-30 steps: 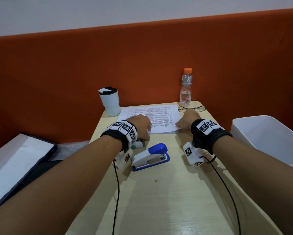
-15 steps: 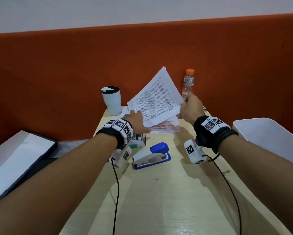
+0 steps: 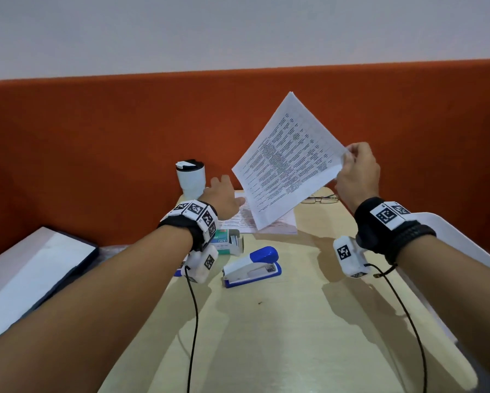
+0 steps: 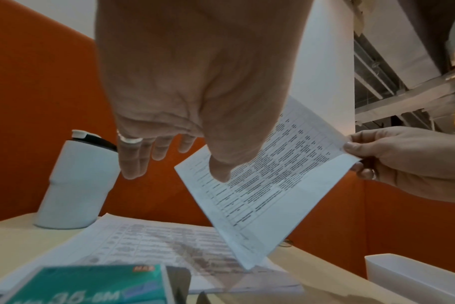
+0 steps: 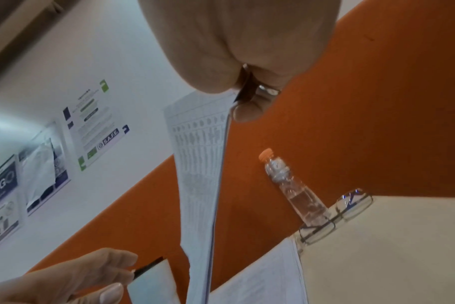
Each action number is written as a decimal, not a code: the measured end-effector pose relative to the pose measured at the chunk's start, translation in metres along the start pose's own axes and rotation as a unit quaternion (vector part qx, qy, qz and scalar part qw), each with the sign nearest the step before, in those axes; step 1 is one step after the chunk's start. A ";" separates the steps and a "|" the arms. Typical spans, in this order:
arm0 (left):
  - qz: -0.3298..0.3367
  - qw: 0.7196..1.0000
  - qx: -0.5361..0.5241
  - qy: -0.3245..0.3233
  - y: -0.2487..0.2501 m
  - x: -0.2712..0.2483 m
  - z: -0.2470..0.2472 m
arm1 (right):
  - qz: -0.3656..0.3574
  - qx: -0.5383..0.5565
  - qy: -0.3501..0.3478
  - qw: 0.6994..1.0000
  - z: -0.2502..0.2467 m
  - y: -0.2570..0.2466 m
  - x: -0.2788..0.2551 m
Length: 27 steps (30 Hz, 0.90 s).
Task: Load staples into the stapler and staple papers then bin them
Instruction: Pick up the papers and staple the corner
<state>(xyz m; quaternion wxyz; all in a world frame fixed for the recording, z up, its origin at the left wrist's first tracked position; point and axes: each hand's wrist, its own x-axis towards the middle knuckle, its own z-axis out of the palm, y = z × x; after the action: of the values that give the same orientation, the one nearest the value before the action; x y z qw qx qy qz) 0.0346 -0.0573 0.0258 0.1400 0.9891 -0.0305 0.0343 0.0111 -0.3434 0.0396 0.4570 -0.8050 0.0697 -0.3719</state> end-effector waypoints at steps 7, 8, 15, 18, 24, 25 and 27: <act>0.041 0.984 -0.135 0.113 0.008 -0.007 -0.018 | -0.030 0.062 -0.028 0.997 -0.036 -0.018 0.008; 0.050 0.983 -0.137 0.113 0.006 -0.007 -0.019 | -0.030 0.078 -0.038 0.996 -0.039 -0.020 0.006; 0.030 0.963 -0.244 0.106 -0.015 -0.023 -0.023 | 0.015 0.153 -0.043 0.987 -0.050 -0.005 0.002; 0.032 0.964 -0.264 0.002 -0.021 -0.042 -0.025 | 0.047 0.176 -0.031 0.983 -0.049 0.001 0.000; 0.024 0.893 -0.432 -0.126 -0.024 -0.088 -0.028 | 0.160 0.229 -0.012 0.960 -0.036 -0.002 -0.010; 0.018 0.887 -0.449 -0.107 -0.026 -0.093 -0.027 | 0.174 0.231 -0.039 0.956 -0.033 -0.006 -0.016; 0.002 0.872 -0.483 -0.077 -0.028 -0.103 -0.023 | 0.180 0.229 -0.133 0.947 -0.031 -0.020 -0.034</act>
<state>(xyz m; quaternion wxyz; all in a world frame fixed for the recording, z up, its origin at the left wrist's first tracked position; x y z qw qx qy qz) -0.0675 -0.0185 0.0325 0.5971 0.7979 -0.0562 -0.0610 -0.0384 -0.3370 0.0466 0.6936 -0.6947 0.0655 -0.1791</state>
